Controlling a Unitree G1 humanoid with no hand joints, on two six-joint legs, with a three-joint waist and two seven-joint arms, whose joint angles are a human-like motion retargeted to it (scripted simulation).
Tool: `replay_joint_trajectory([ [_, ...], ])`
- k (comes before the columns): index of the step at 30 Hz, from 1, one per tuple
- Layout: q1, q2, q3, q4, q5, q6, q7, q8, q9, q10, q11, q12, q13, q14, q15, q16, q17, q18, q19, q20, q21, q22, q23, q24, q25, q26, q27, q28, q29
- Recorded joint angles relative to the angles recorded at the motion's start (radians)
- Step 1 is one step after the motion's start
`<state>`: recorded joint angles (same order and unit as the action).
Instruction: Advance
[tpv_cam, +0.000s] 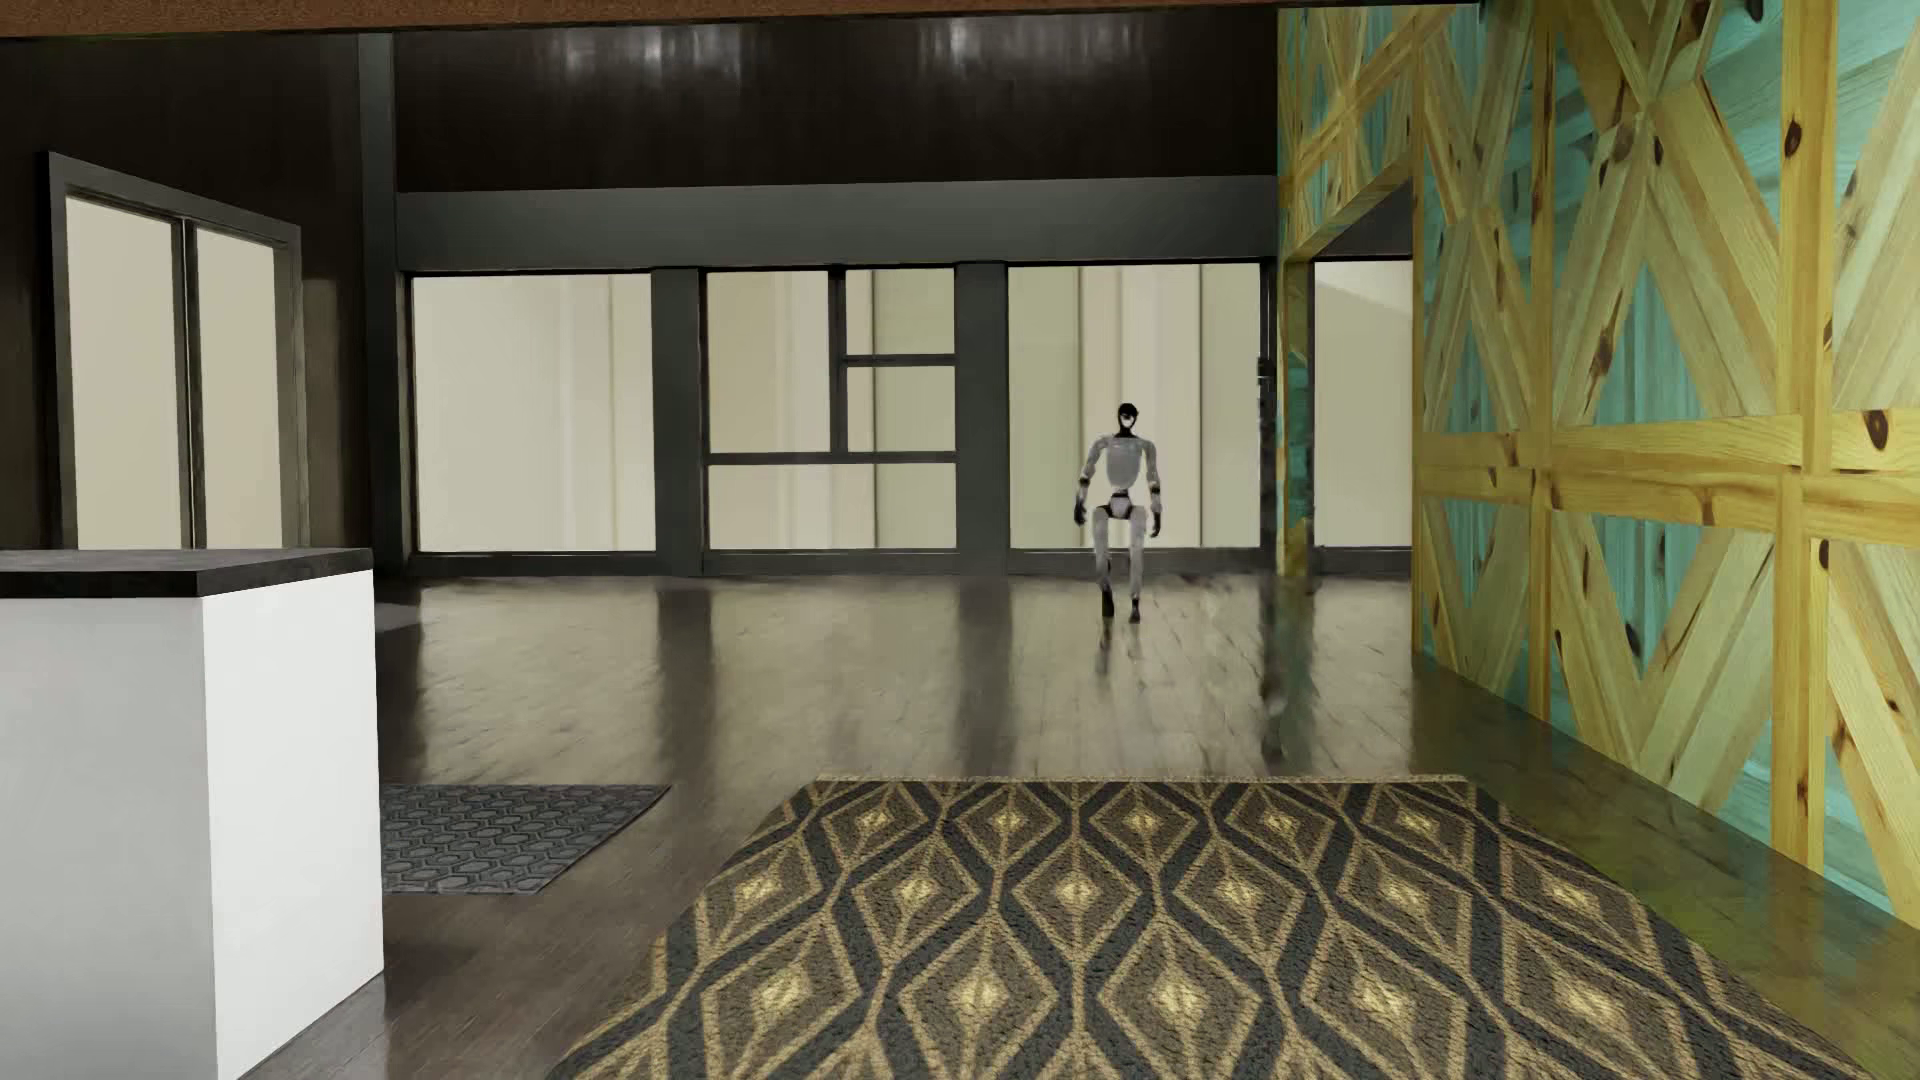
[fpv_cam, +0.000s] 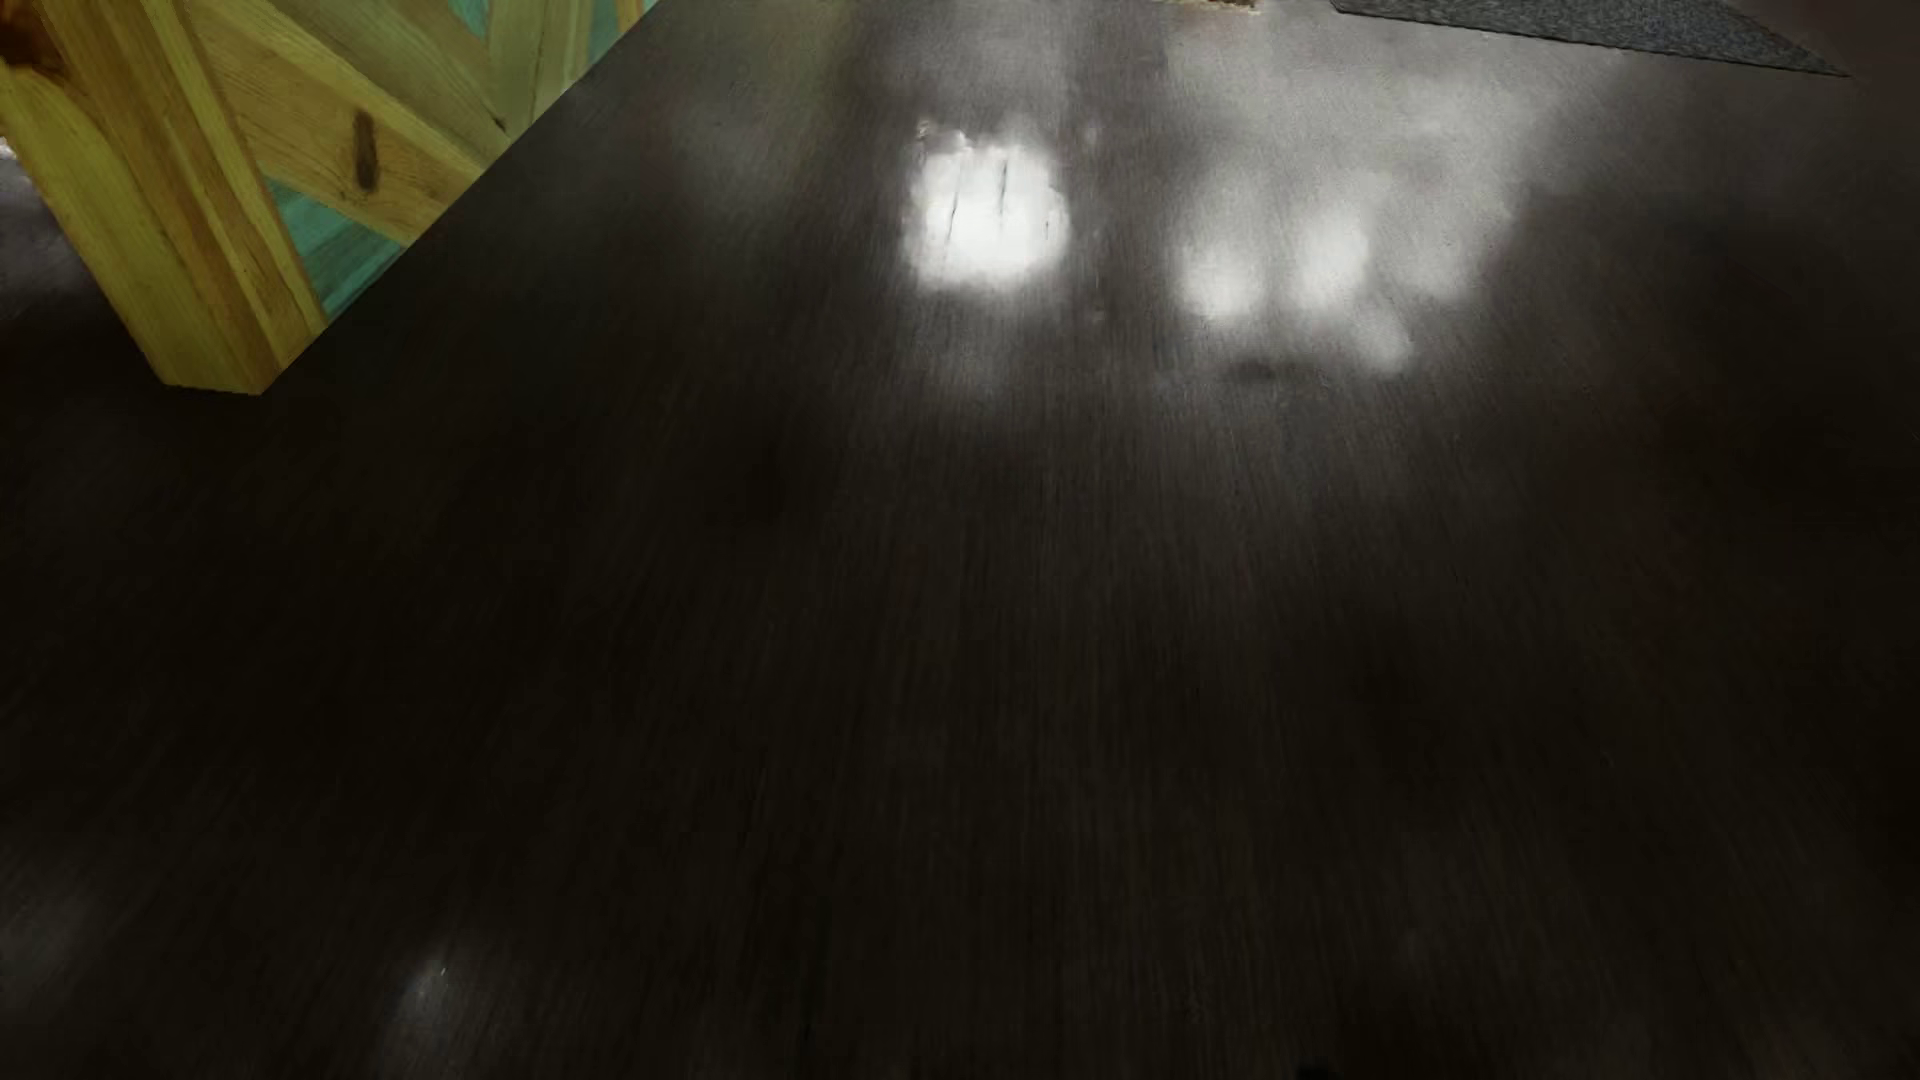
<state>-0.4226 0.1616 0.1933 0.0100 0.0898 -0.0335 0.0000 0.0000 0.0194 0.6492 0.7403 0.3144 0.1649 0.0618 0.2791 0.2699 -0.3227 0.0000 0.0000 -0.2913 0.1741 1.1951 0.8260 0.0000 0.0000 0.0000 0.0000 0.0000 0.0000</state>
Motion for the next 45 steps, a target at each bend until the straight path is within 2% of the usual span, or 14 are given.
replay_joint_trajectory([
  [4, 0.23, -0.38, -0.139, -0.053, 0.014, 0.041, 0.0, 0.0, 0.02, -0.05, 0.502, -0.06, 0.065, -0.122, -0.001, 0.014, 0.01, 0.0, 0.0, -0.011, 0.121, -0.087, 0.057, 0.0, 0.0, 0.0, 0.0, 0.0, 0.0],
  [9, 0.529, -0.605, -0.344, -0.004, 0.001, 0.089, 0.0, 0.0, 0.036, -0.145, -0.047, -0.181, 0.158, -0.229, 0.236, 0.063, 0.012, 0.0, 0.0, 0.03, 0.213, -0.265, 0.077, 0.0, 0.0, 0.0, 0.0, 0.0, 0.0],
  [13, 0.671, -0.588, -0.416, 0.02, 0.021, 0.096, 0.0, 0.0, 0.027, -0.115, -0.303, -0.242, 0.191, -0.278, -0.369, 0.084, 0.026, 0.0, 0.0, 0.081, 0.271, -0.339, 0.133, 0.0, 0.0, 0.0, 0.0, 0.0, 0.0],
  [15, 0.67, -0.629, -0.403, 0.044, 0.075, 0.115, 0.0, 0.0, 0.014, 0.001, -0.255, -0.23, 0.2, -0.077, -0.039, 0.076, 0.037, 0.0, 0.0, 0.095, 0.288, -0.32, 0.174, 0.0, 0.0, 0.0, 0.0, 0.0, 0.0],
  [17, 0.542, -0.576, -0.371, 0.088, 0.12, 0.141, 0.0, 0.0, 0.002, 0.303, -0.182, -0.184, 0.2, 0.29, -0.027, 0.057, 0.031, 0.0, 0.0, 0.075, 0.275, -0.269, 0.191, 0.0, 0.0, 0.0, 0.0, 0.0, 0.0],
  [18, 0.427, -0.542, -0.343, 0.104, 0.147, 0.151, 0.0, 0.0, 0.002, 0.474, -0.169, -0.178, 0.189, 0.303, -0.066, 0.054, 0.025, 0.0, 0.0, 0.035, 0.269, -0.244, 0.185, 0.0, 0.0, 0.0, 0.0, 0.0, 0.0],
  [21, 0.175, -0.297, -0.239, 0.087, 0.153, 0.131, 0.0, 0.0, 0.027, 0.722, -0.221, -0.146, 0.144, -0.111, -0.242, 0.042, 0.007, 0.0, 0.0, -0.026, 0.208, -0.177, 0.131, 0.0, 0.0, 0.0, 0.0, 0.0, 0.0],
  [28, -0.001, 0.079, 0.015, 0.093, 0.04, 0.076, 0.0, 0.0, -0.011, -0.456, -0.319, -0.02, -0.017, 0.116, -0.597, 0.034, -0.066, 0.0, 0.0, -0.019, 0.105, -0.158, -0.03, 0.0, 0.0, 0.0, 0.0, 0.0, 0.0],
  [30, -0.052, 0.122, 0.028, 0.078, 0.008, 0.061, 0.0, 0.0, -0.014, -0.131, -0.295, -0.007, -0.051, 0.039, -0.499, 0.029, -0.059, 0.0, 0.0, -0.044, 0.067, -0.105, -0.024, 0.0, 0.0, 0.0, 0.0, 0.0, 0.0],
  [35, 0.047, -0.166, -0.002, -0.012, -0.041, 0.044, 0.0, 0.0, -0.012, 0.081, 0.345, -0.021, 0.009, -0.118, 0.192, 0.012, -0.034, 0.0, 0.0, -0.091, 0.148, -0.072, 0.006, 0.0, 0.0, 0.0, 0.0, 0.0, 0.0],
  [39, 0.334, -0.465, -0.181, -0.025, -0.018, 0.083, 0.0, 0.0, 0.025, -0.038, 0.486, -0.117, 0.063, -0.192, -0.062, 0.037, 0.003, 0.0, 0.0, -0.076, 0.185, -0.146, 0.045, 0.0, 0.0, 0.0, 0.0, 0.0, 0.0],
  [42, 0.501, -0.592, -0.312, -0.006, -0.014, 0.101, 0.0, 0.0, 0.043, -0.113, 0.07, -0.186, 0.141, -0.264, 0.152, 0.066, -0.004, 0.0, 0.0, 0.001, 0.216, -0.259, -0.013, 0.0, 0.0, 0.0, 0.0, 0.0, 0.0],
  [43, 0.539, -0.608, -0.34, -0.002, -0.015, 0.095, 0.0, 0.0, 0.04, -0.123, -0.104, -0.207, 0.163, -0.291, 0.141, 0.08, -0.001, 0.0, 0.0, 0.019, 0.236, -0.302, -0.023, 0.0, 0.0, 0.0, 0.0, 0.0, 0.0],
  [45, 0.63, -0.575, -0.374, 0.008, -0.005, 0.085, 0.0, 0.0, 0.028, -0.138, -0.312, -0.244, 0.193, -0.34, -0.336, 0.098, 0.017, 0.0, 0.0, 0.058, 0.248, -0.35, -0.01, 0.0, 0.0, 0.0, 0.0, 0.0, 0.0],
])
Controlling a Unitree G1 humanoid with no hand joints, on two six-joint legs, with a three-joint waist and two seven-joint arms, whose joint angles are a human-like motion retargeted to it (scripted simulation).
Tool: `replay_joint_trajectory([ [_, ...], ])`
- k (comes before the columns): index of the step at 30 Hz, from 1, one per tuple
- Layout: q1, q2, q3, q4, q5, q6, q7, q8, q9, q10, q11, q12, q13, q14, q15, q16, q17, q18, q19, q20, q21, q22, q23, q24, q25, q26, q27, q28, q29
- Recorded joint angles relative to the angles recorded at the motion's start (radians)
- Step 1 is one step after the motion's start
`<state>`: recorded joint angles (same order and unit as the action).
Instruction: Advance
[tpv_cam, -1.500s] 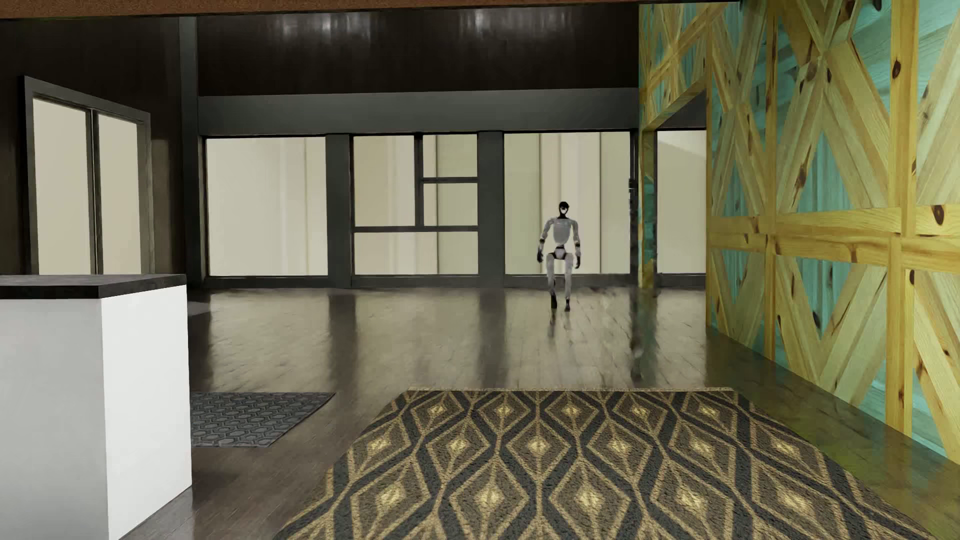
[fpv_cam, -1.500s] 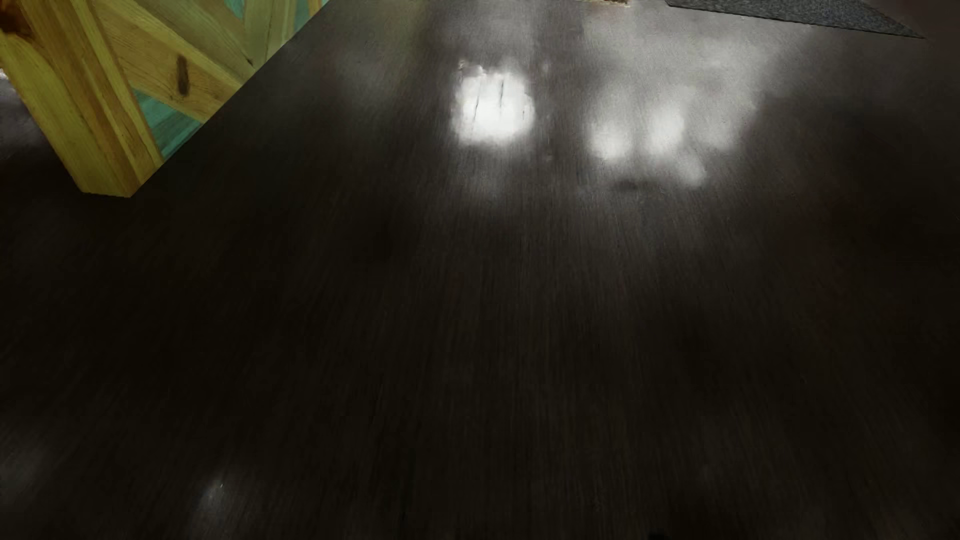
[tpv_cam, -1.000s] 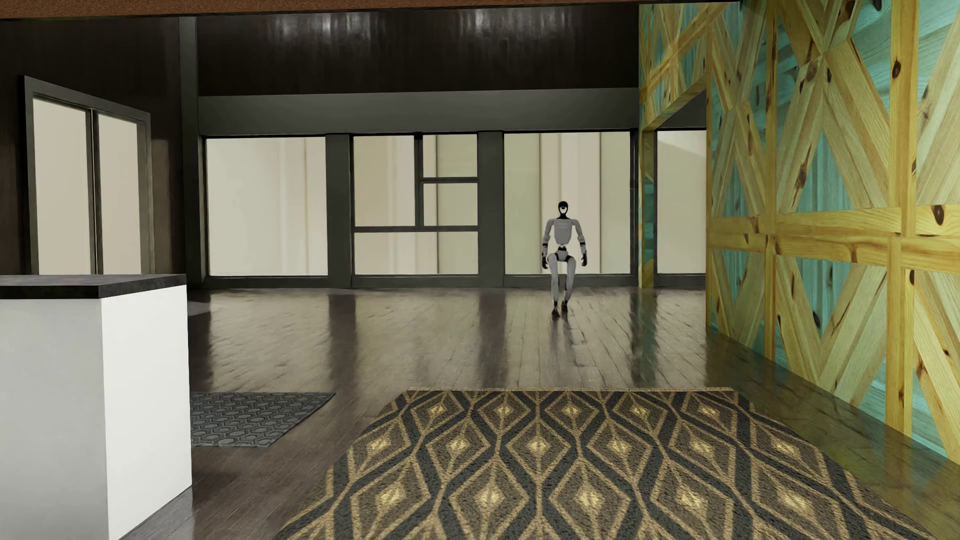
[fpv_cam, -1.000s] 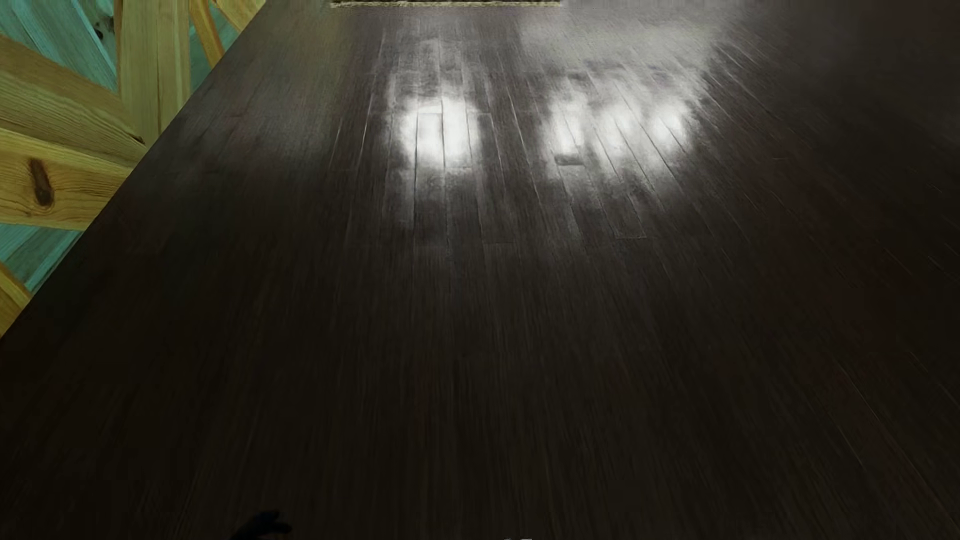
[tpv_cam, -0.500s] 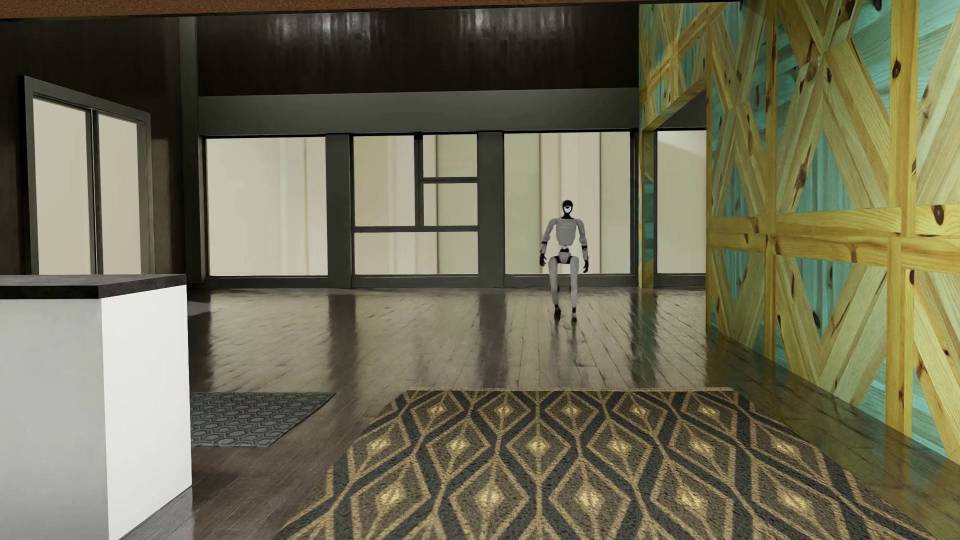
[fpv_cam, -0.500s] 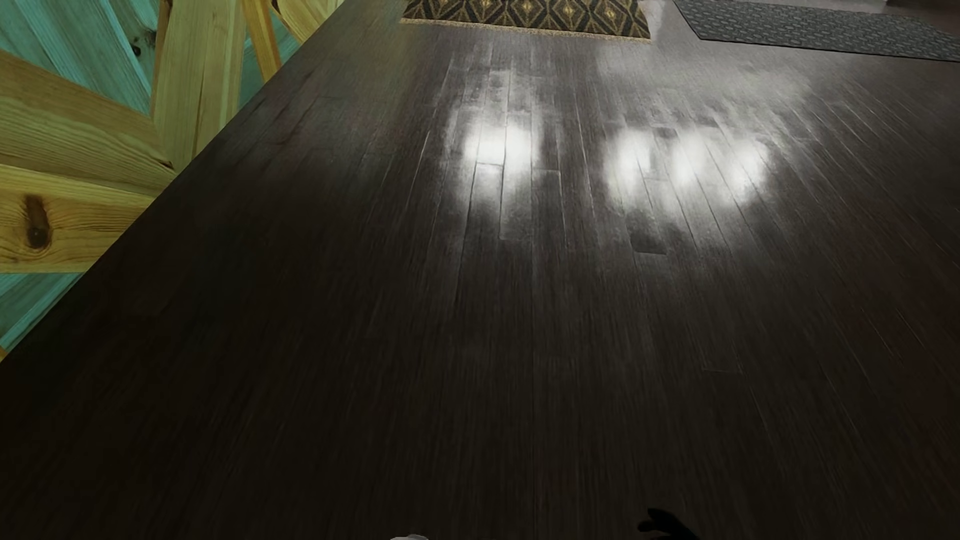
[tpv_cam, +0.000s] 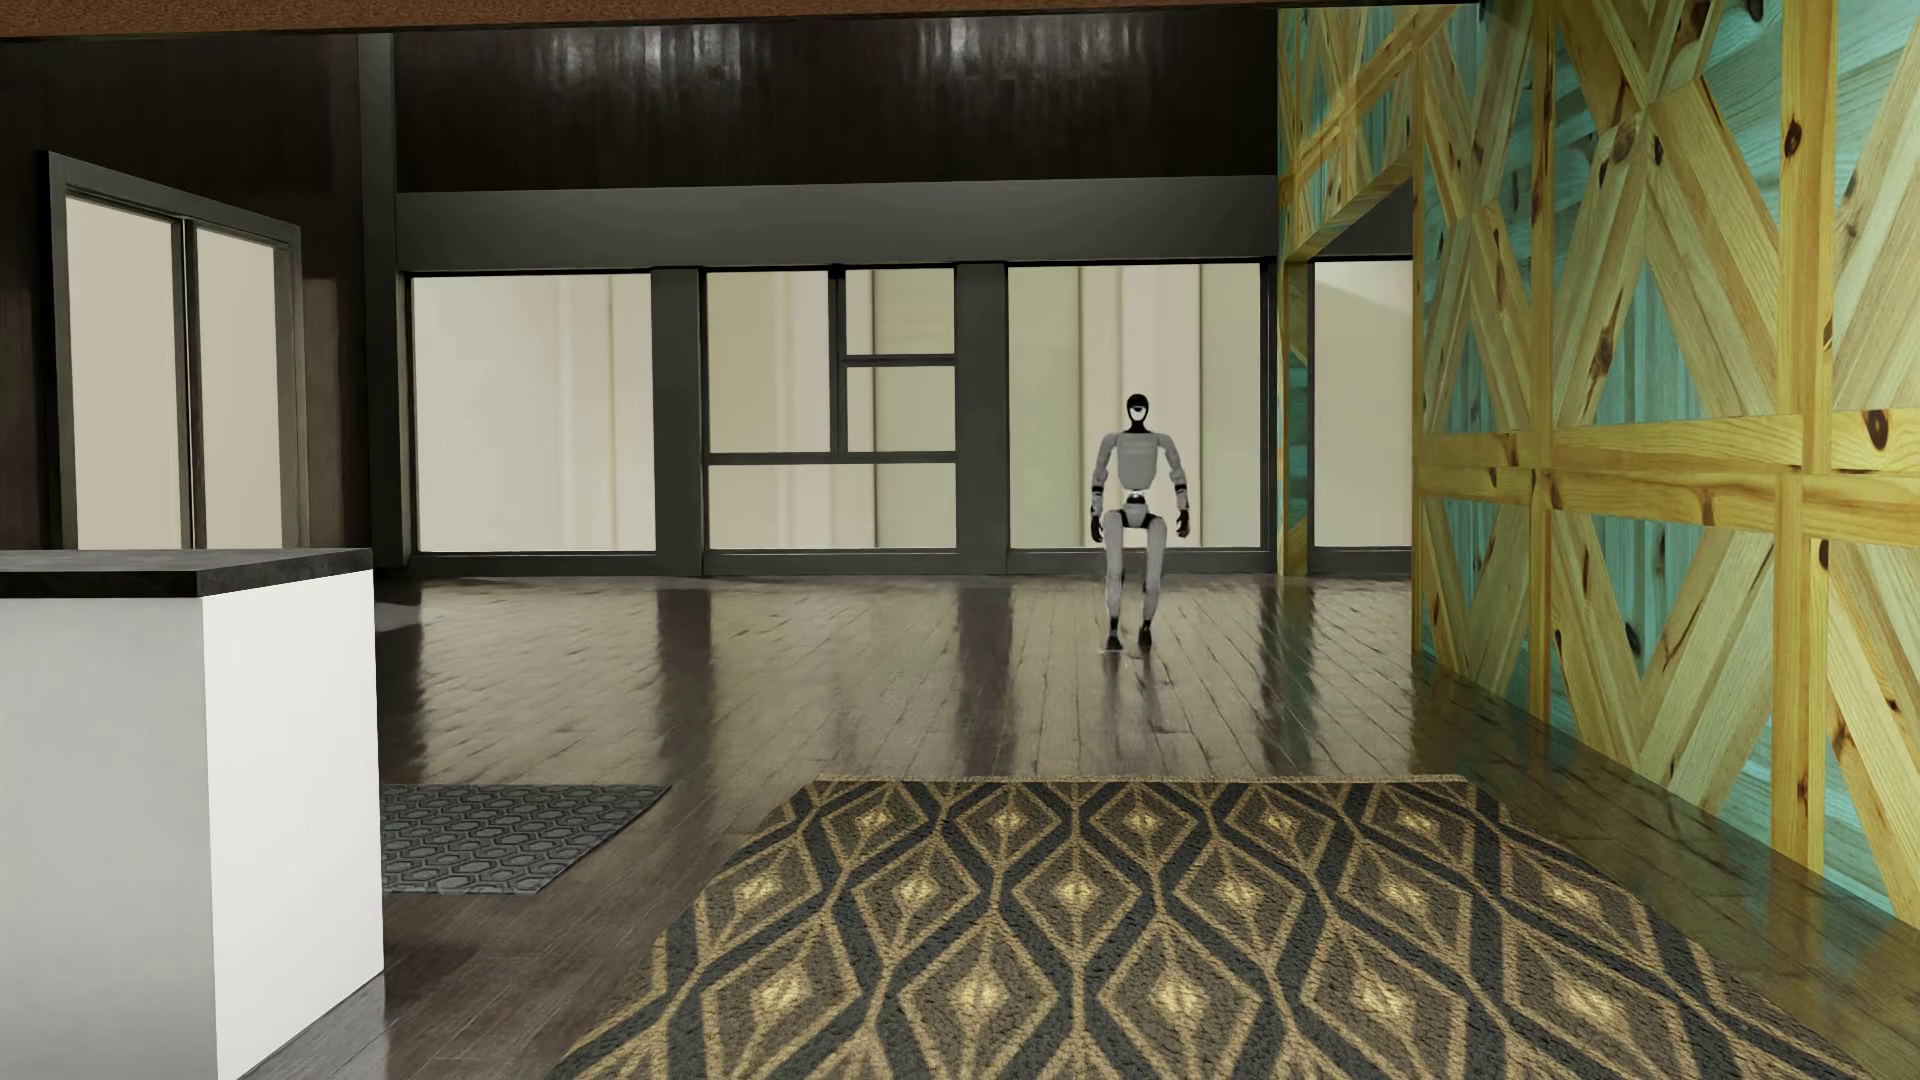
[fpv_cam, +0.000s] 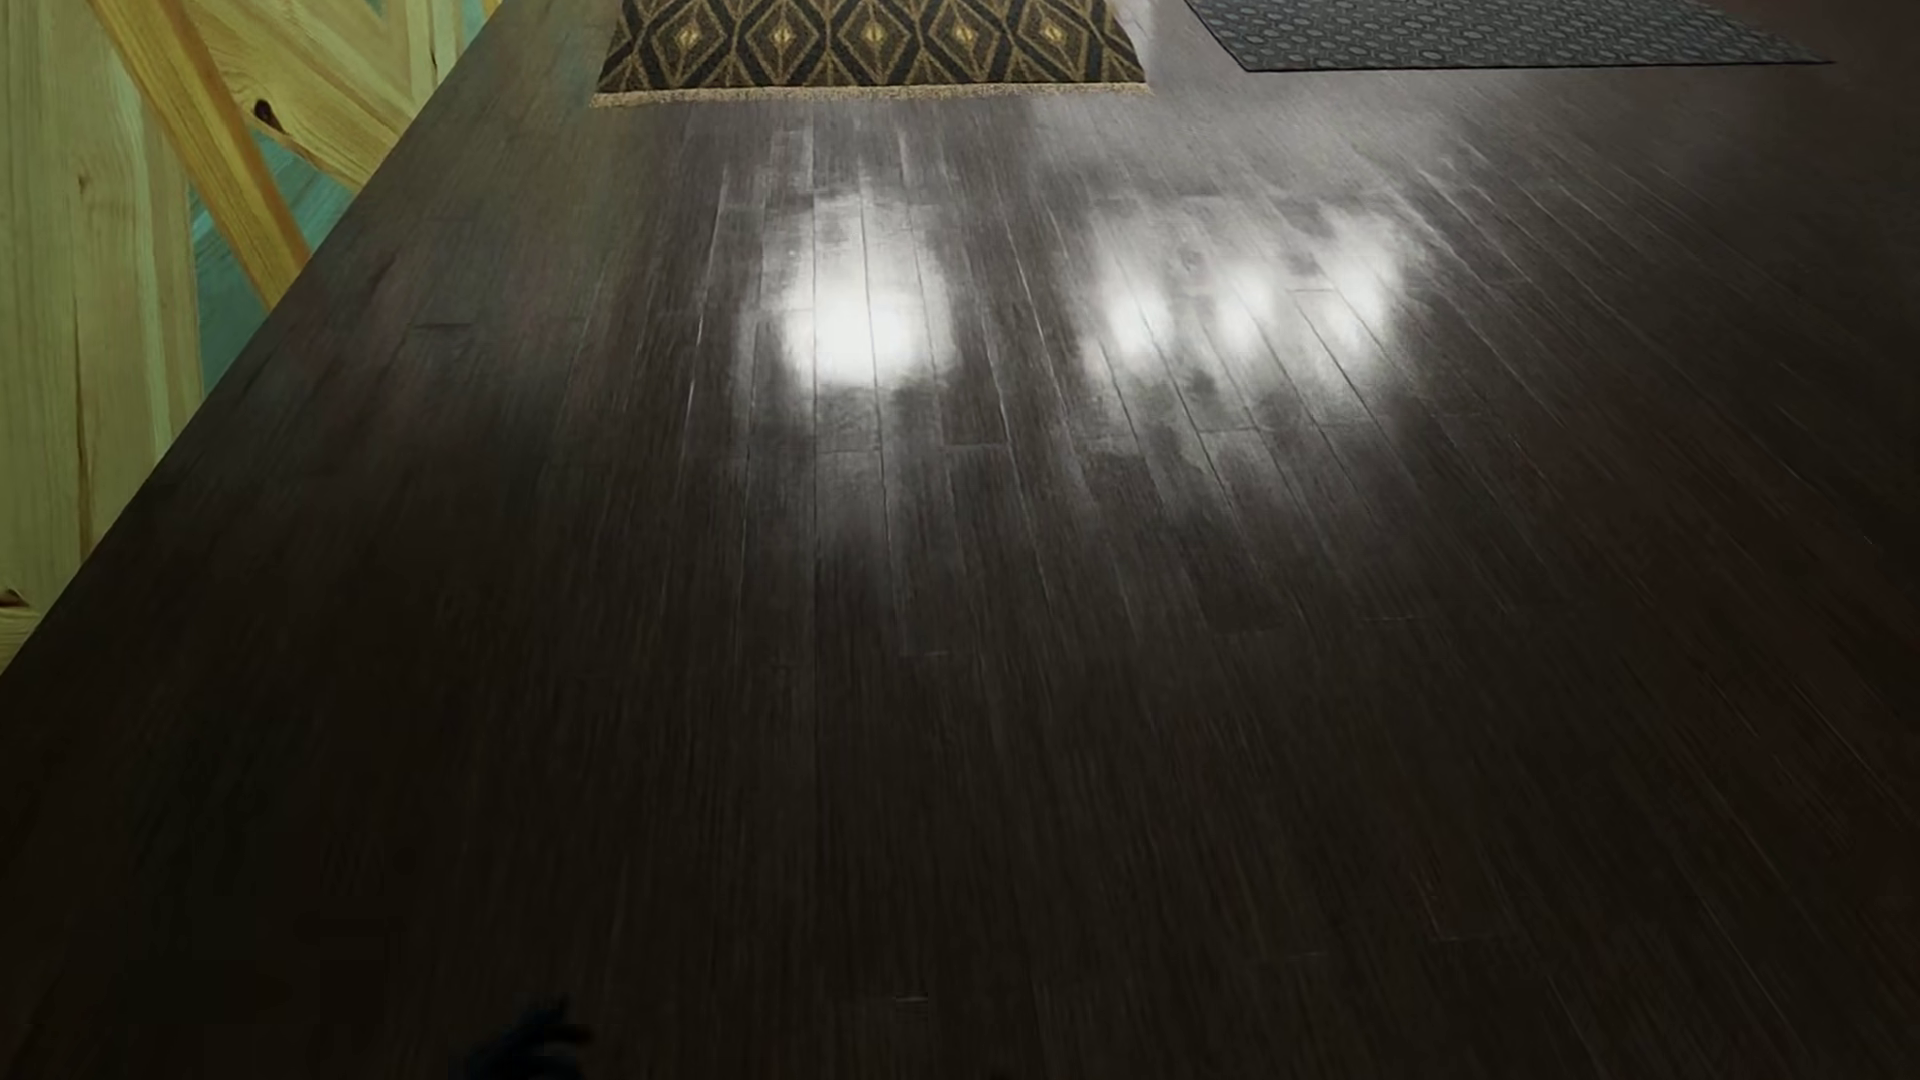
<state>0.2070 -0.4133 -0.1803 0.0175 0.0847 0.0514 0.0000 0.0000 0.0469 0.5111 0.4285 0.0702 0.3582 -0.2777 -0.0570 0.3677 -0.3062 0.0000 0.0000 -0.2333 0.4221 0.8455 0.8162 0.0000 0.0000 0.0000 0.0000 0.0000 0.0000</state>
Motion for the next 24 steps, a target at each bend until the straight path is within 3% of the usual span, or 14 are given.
replay_joint_trajectory([
  [1, 0.025, -0.003, -0.022, 0.012, 0.002, 0.0, 0.0, 0.0, -0.005, 0.016, 0.005, -0.007, 0.007, 0.004, -0.08, 0.001, 0.006, 0.0, 0.0, 0.023, 0.002, -0.014, 0.01, 0.0, 0.0, 0.0, 0.0, 0.0, 0.0],
  [3, 0.056, -0.044, -0.017, 0.042, 0.055, 0.014, 0.0, 0.0, -0.018, 0.09, 0.031, -0.006, 0.019, 0.119, 0.191, -0.005, 0.014, 0.0, 0.0, 0.048, 0.035, -0.001, 0.056, 0.0, 0.0, 0.0, 0.0, 0.0, 0.0],
  [5, 0.01, -0.042, 0.002, 0.084, 0.107, 0.034, 0.0, 0.0, -0.053, 0.28, 0.12, 0.053, 0.025, 0.463, 0.347, -0.036, 0.02, 0.0, 0.0, 0.066, 0.031, 0.081, 0.128, 0.0, 0.0, 0.0, 0.0, 0.0, 0.0],
  [6, -0.068, -0.002, 0.012, 0.104, 0.124, 0.031, 0.0, 0.0, -0.054, 0.425, 0.147, 0.067, 0.017, 0.605, 0.317, -0.042, 0.025, 0.0, 0.0, 0.049, 0.019, 0.122, 0.15, 0.0, 0.0, 0.0, 0.0, 0.0, 0.0],
  [7, -0.171, 0.046, 0.022, 0.12, 0.145, 0.031, 0.0, 0.0, -0.048, 0.597, 0.161, 0.077, 0.016, 0.595, 0.273, -0.049, 0.021, 0.0, 0.0, 0.027, -0.003, 0.165, 0.129, 0.0, 0.0, 0.0, 0.0, 0.0, 0.0],
  [9, -0.347, 0.19, 0.095, 0.121, 0.155, 0.01, 0.0, 0.0, -0.032, 0.838, 0.147, 0.083, -0.013, 0.253, 0.161, -0.059, 0.015, 0.0, 0.0, -0.03, -0.018, 0.255, 0.126, 0.0, 0.0, 0.0, 0.0, 0.0, 0.0],
  [12, -0.54, 0.429, 0.252, 0.105, 0.113, -0.018, 0.0, 0.0, -0.012, 0.753, 0.054, 0.133, -0.098, 0.168, -0.005, -0.076, -0.027, 0.0, 0.0, -0.043, -0.044, 0.261, 0.076, 0.0, 0.0, 0.0, 0.0, 0.0, 0.0],
  [16, -0.635, 0.627, 0.387, 0.103, 0.066, -0.029, 0.0, 0.0, -0.025, 0.114, -0.003, 0.21, -0.231, 0.331, -0.189, -0.083, -0.061, 0.0, 0.0, -0.048, -0.12, 0.203, 0.014, 0.0, 0.0, 0.0, 0.0, 0.0, 0.0],
  [17, -0.625, 0.656, 0.403, 0.097, 0.05, -0.031, 0.0, 0.0, -0.036, -0.35, -0.001, 0.222, -0.258, 0.618, -0.211, -0.086, -0.061, 0.0, 0.0, -0.056, -0.134, 0.228, -0.007, 0.0, 0.0, 0.0, 0.0, 0.0, 0.0],
  [19, -0.68, 0.71, 0.431, 0.077, 0.015, -0.039, 0.0, 0.0, -0.031, 0.027, 0.017, 0.24, -0.289, 0.339, -0.134, -0.095, -0.054, 0.0, 0.0, -0.052, -0.173, 0.255, -0.044, 0.0, 0.0, 0.0, 0.0, 0.0, 0.0],
  [21, -0.693, 0.682, 0.449, 0.046, -0.01, -0.05, 0.0, 0.0, -0.05, 0.161, 0.195, 0.261, -0.261, 0.392, 0.148, -0.106, -0.023, 0.0, 0.0, -0.081, -0.193, 0.302, -0.039, 0.0, 0.0, 0.0, 0.0, 0.0, 0.0],
  [22, -0.655, 0.628, 0.43, 0.004, -0.028, -0.06, 0.0, 0.0, -0.052, 0.198, 0.331, 0.27, -0.228, 0.327, 0.302, -0.111, -0.01, 0.0, 0.0, -0.064, -0.188, 0.31, -0.035, 0.0, 0.0, 0.0, 0.0, 0.0, 0.0],
  [23, -0.608, 0.523, 0.412, -0.019, -0.024, -0.059, 0.0, 0.0, -0.049, 0.204, 0.526, 0.264, -0.22, 0.27, 0.358, -0.11, -0.002, 0.0, 0.0, -0.071, -0.171, 0.301, -0.03, 0.0, 0.0, 0.0, 0.0, 0.0, 0.0],
  [24, -0.538, 0.429, 0.378, -0.04, -0.02, -0.056, 0.0, 0.0, -0.041, 0.19, 0.701, 0.249, -0.209, 0.235, 0.329, -0.107, 0.0, 0.0, 0.0, -0.091, -0.129, 0.293, -0.009, 0.0, 0.0, 0.0, 0.0, 0.0, 0.0],
])
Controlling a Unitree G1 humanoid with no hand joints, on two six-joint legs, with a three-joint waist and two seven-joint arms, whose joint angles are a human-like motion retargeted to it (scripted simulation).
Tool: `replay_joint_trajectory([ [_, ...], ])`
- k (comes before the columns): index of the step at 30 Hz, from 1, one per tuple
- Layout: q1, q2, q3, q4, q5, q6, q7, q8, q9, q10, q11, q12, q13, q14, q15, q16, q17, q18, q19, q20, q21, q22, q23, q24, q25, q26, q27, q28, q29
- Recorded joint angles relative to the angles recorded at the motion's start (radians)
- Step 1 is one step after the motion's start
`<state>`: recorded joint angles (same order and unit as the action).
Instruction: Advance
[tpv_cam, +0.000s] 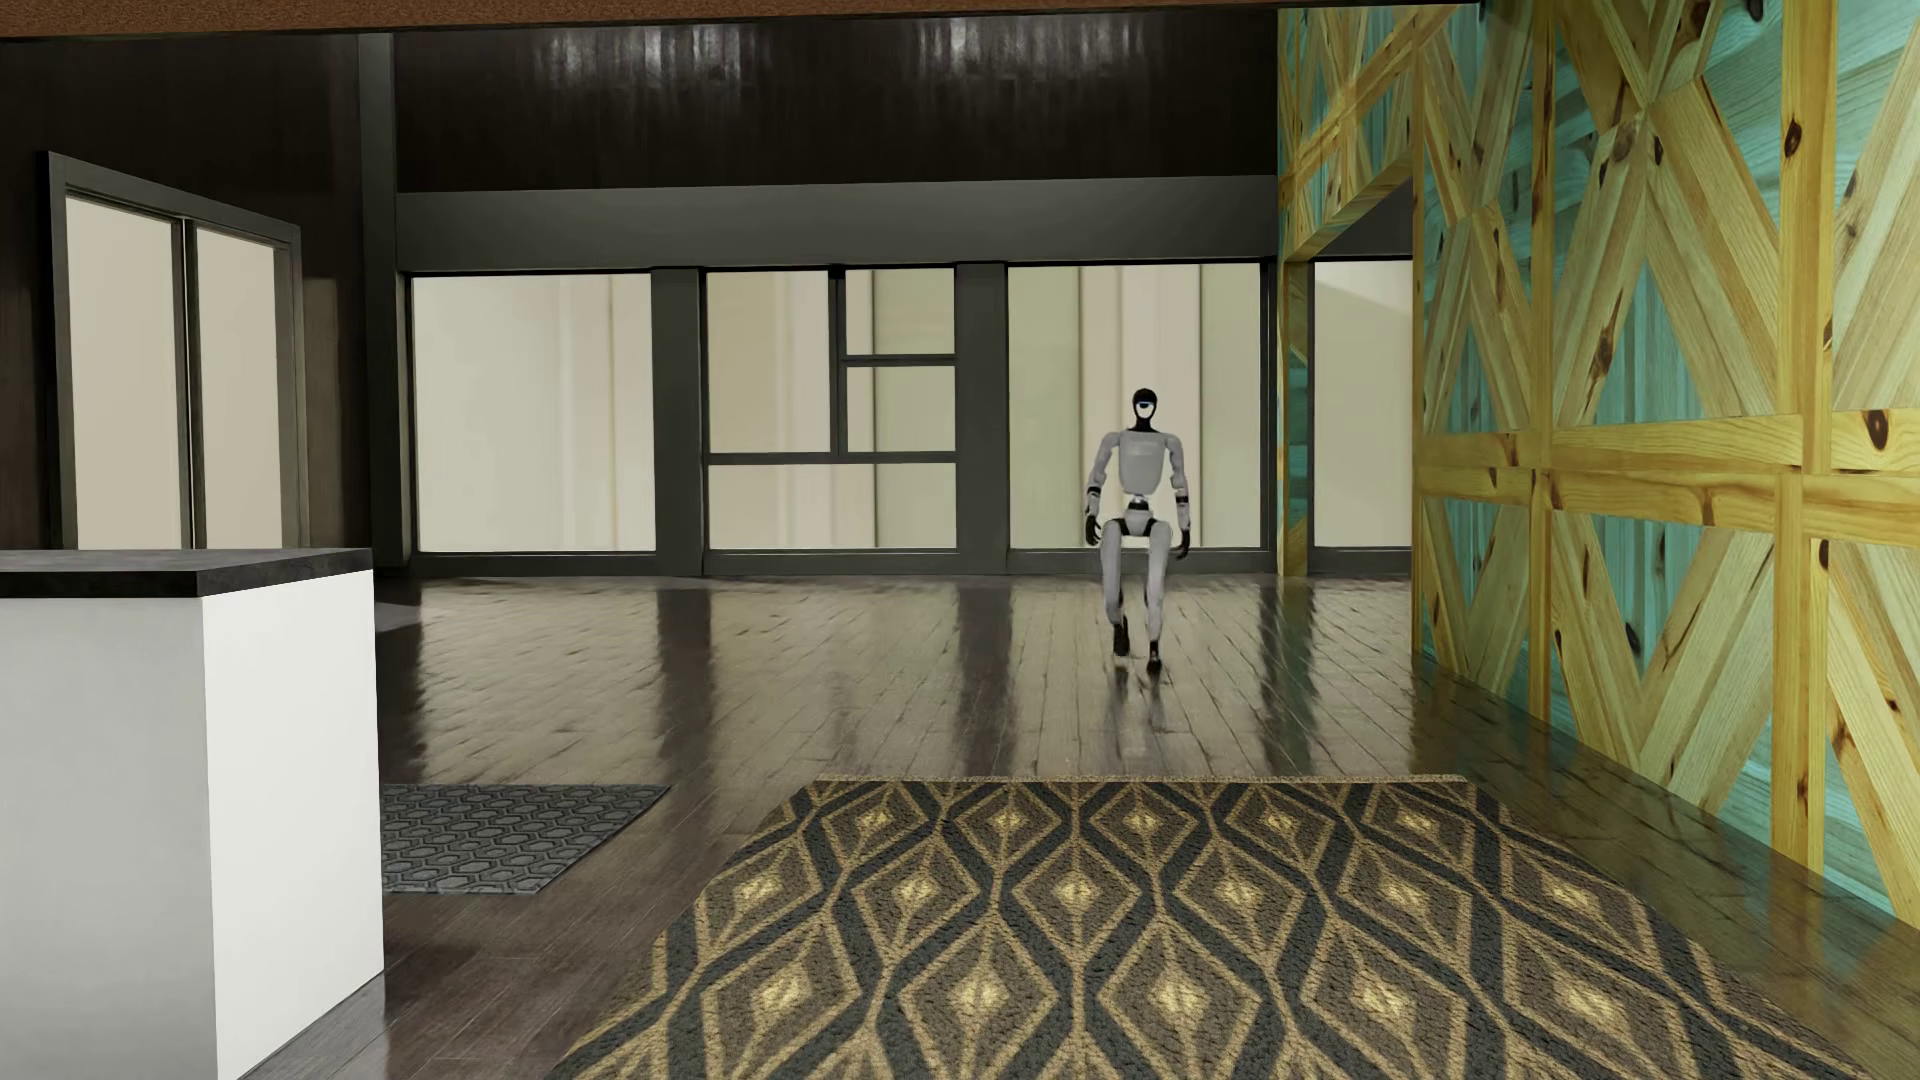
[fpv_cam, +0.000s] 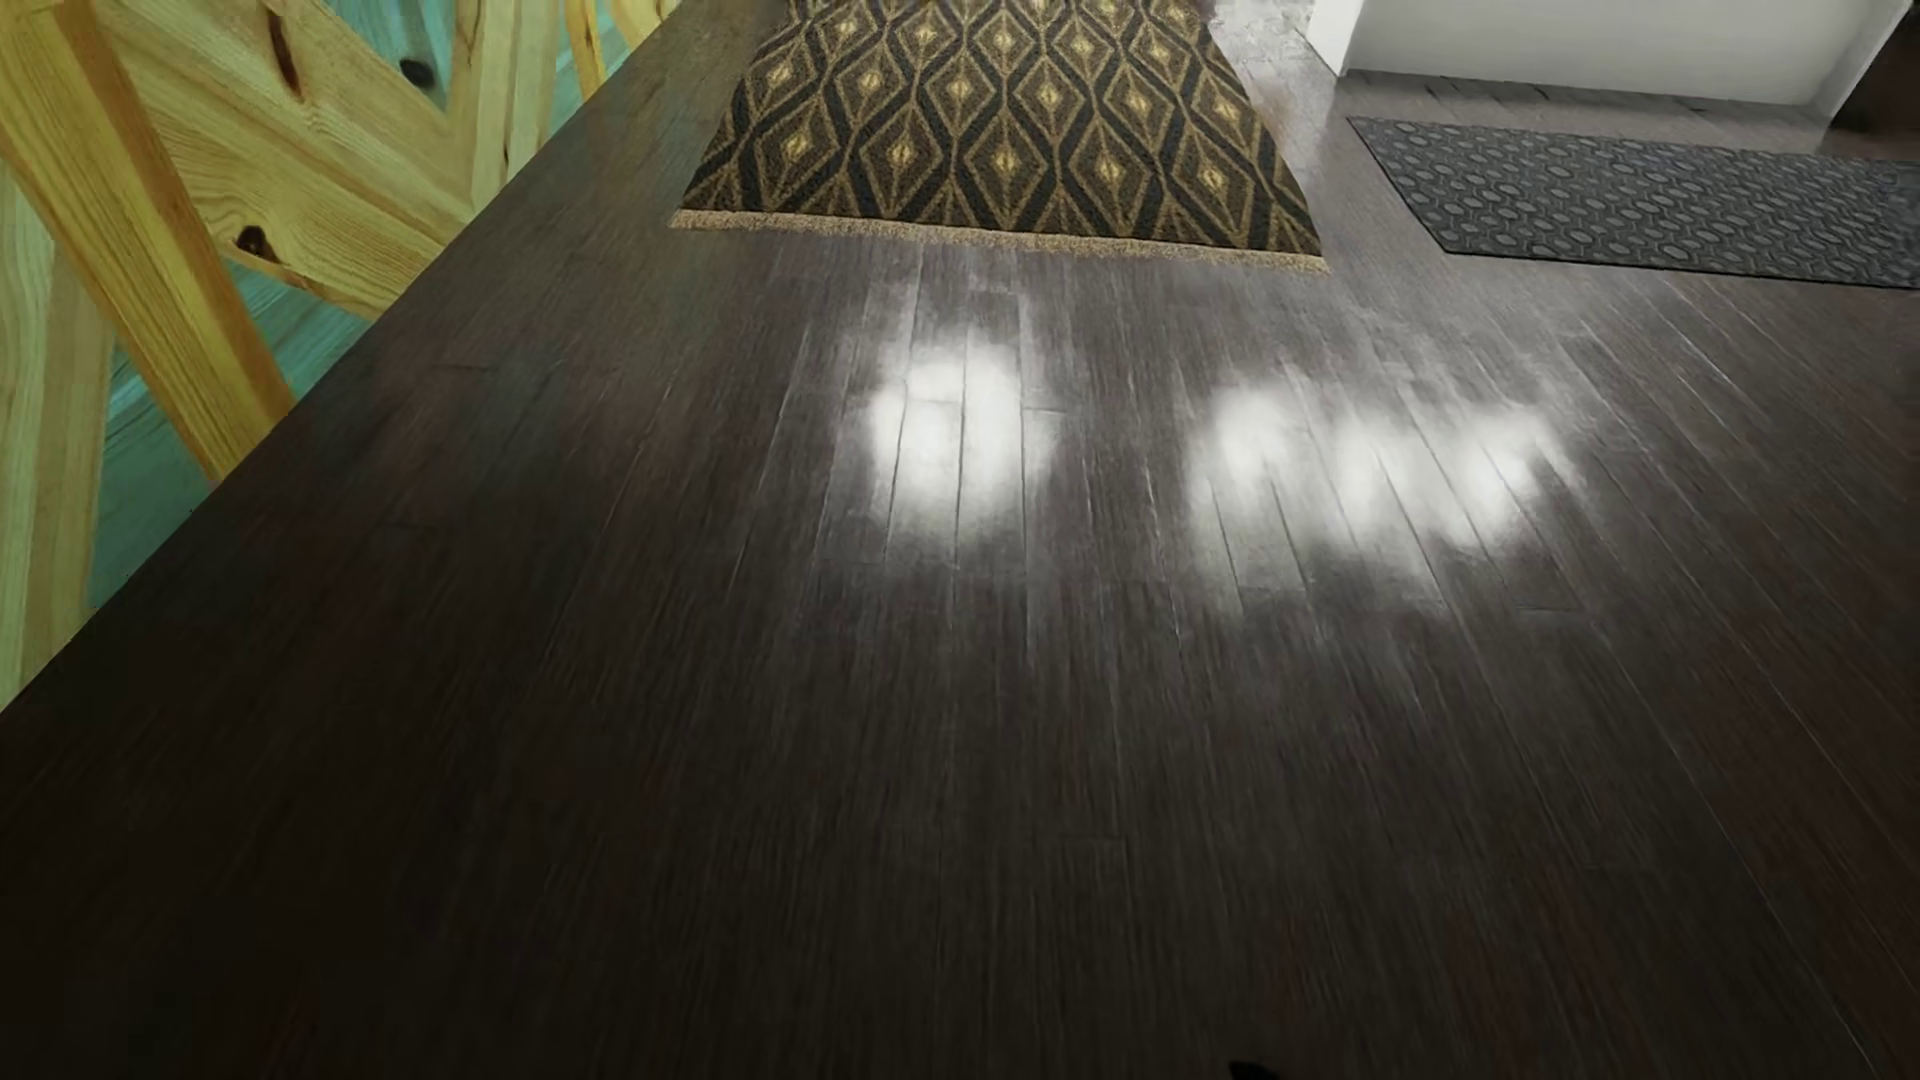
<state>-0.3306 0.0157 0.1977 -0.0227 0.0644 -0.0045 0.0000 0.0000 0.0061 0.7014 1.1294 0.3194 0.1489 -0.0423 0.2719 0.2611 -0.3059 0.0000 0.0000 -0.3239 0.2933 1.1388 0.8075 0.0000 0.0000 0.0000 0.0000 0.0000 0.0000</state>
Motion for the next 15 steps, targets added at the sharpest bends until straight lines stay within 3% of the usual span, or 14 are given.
replay_joint_trajectory([
  [3, 0.235, -0.249, -0.152, -0.008, 0.021, 0.046, 0.0, 0.0, 0.016, -0.101, 0.13, -0.071, 0.07, -0.049, -0.019, 0.012, 0.002, 0.0, 0.0, -0.002, 0.024, -0.062, 0.051, 0.0, 0.0, 0.0, 0.0, 0.0, 0.0],
  [7, 0.481, -0.421, -0.321, 0.02, 0.018, 0.069, 0.0, 0.0, 0.047, -0.187, -0.394, -0.177, 0.149, -0.145, 0.171, 0.077, -0.008, 0.0, 0.0, 0.039, 0.043, -0.226, 0.128, 0.0, 0.0, 0.0, 0.0, 0.0, 0.0],
  [8, 0.5, -0.434, -0.352, 0.022, 0.019, 0.068, 0.0, 0.0, 0.042, -0.181, -0.56, -0.21, 0.158, -0.185, 0.12, 0.093, -0.006, 0.0, 0.0, 0.058, 0.069, -0.248, 0.157, 0.0, 0.0, 0.0, 0.0, 0.0, 0.0],
  [9, 0.543, -0.425, -0.368, 0.02, 0.022, 0.064, 0.0, 0.0, 0.036, -0.185, -0.671, -0.232, 0.178, -0.221, -0.161, 0.101, 0.0, 0.0, 0.0, 0.092, 0.08, -0.267, 0.182, 0.0, 0.0, 0.0, 0.0, 0.0, 0.0],
  [10, 0.56, -0.422, -0.4, 0.034, 0.02, 0.07, 0.0, 0.0, 0.027, -0.174, -0.833, -0.261, 0.183, -0.228, -0.329, 0.104, 0.0, 0.0, 0.0, 0.103, 0.13, -0.262, 0.219, 0.0, 0.0, 0.0, 0.0, 0.0, 0.0],
  [11, 0.594, -0.429, -0.412, 0.049, 0.027, 0.073, 0.0, 0.0, 0.03, -0.153, -0.692, -0.272, 0.204, -0.202, -0.379, 0.104, 0.005, 0.0, 0.0, 0.122, 0.134, -0.265, 0.242, 0.0, 0.0, 0.0, 0.0, 0.0, 0.0],
  [12, 0.609, -0.463, -0.414, 0.065, 0.05, 0.082, 0.0, 0.0, 0.028, -0.113, -0.695, -0.276, 0.218, -0.148, -0.296, 0.101, 0.013, 0.0, 0.0, 0.136, 0.141, -0.26, 0.254, 0.0, 0.0, 0.0, 0.0, 0.0, 0.0],
  [13, 0.62, -0.463, -0.43, 0.087, 0.068, 0.085, 0.0, 0.0, 0.018, -0.07, -0.669, -0.26, 0.233, -0.049, -0.134, 0.096, 0.022, 0.0, 0.0, 0.156, 0.155, -0.256, 0.269, 0.0, 0.0, 0.0, 0.0, 0.0, 0.0],
  [14, 0.615, -0.476, -0.423, 0.109, 0.094, 0.097, 0.0, 0.0, 0.005, 0.001, -0.616, -0.237, 0.244, 0.122, -0.025, 0.08, 0.03, 0.0, 0.0, 0.17, 0.149, -0.234, 0.282, 0.0, 0.0, 0.0, 0.0, 0.0, 0.0],
  [15, 0.564, -0.46, -0.414, 0.136, 0.12, 0.105, 0.0, 0.0, -0.006, 0.124, -0.564, -0.202, 0.262, 0.329, -0.003, 0.067, 0.034, 0.0, 0.0, 0.175, 0.111, -0.212, 0.272, 0.0, 0.0, 0.0, 0.0, 0.0, 0.0],
])
